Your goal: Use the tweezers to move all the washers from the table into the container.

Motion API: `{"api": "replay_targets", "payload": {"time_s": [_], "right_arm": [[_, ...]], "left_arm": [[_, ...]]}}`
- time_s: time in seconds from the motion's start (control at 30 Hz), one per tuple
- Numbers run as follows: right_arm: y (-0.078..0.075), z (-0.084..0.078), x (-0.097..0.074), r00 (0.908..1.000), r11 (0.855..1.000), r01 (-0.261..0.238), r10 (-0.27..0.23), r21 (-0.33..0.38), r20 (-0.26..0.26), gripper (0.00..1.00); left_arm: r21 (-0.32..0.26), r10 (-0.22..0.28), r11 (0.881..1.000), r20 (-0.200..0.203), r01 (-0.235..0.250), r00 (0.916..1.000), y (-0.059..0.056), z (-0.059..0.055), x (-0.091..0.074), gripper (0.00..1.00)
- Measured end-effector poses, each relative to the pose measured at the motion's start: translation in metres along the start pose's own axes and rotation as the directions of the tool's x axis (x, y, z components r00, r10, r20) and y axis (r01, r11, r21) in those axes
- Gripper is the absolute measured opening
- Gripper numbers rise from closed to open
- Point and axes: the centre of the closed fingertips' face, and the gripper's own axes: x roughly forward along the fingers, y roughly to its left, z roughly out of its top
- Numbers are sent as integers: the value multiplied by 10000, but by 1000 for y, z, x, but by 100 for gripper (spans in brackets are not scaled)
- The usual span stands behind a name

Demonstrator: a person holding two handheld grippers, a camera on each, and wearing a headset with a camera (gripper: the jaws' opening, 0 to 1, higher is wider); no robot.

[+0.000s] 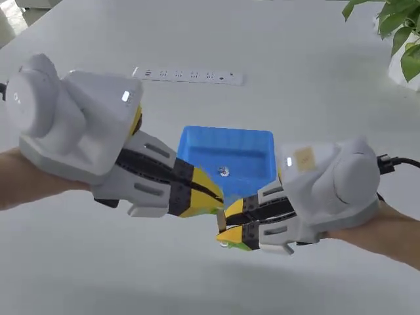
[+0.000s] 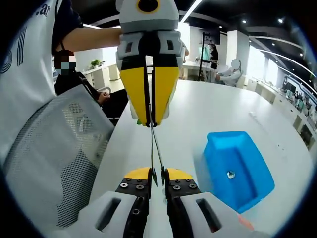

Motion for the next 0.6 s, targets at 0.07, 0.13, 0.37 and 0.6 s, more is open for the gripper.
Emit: {"api": "replay_targets", "payload": {"time_s": [0.07, 0.13, 0.37, 0.6], "right_arm": [[2, -3, 1, 10000, 10000, -40, 40, 39, -35, 11], [2, -6, 3, 10000, 9999, -65, 66, 77, -64, 11], [-2, -12, 7, 10000, 9997, -34, 36, 240, -83, 11], [-6, -15, 10, 9998, 9997, -63, 67, 253, -165, 11]], "left_arm": [[-77, 69, 9999, 41, -69, 10000, 0, -2, 1, 5], [-128, 64, 9999, 40, -63, 10000, -2, -5, 4, 5], [-295, 262, 9992, -23, -262, 9997, 2, -13, 6, 5], [-380, 339, 9987, -90, -342, 9994, 6, -17, 9, 5]]}}
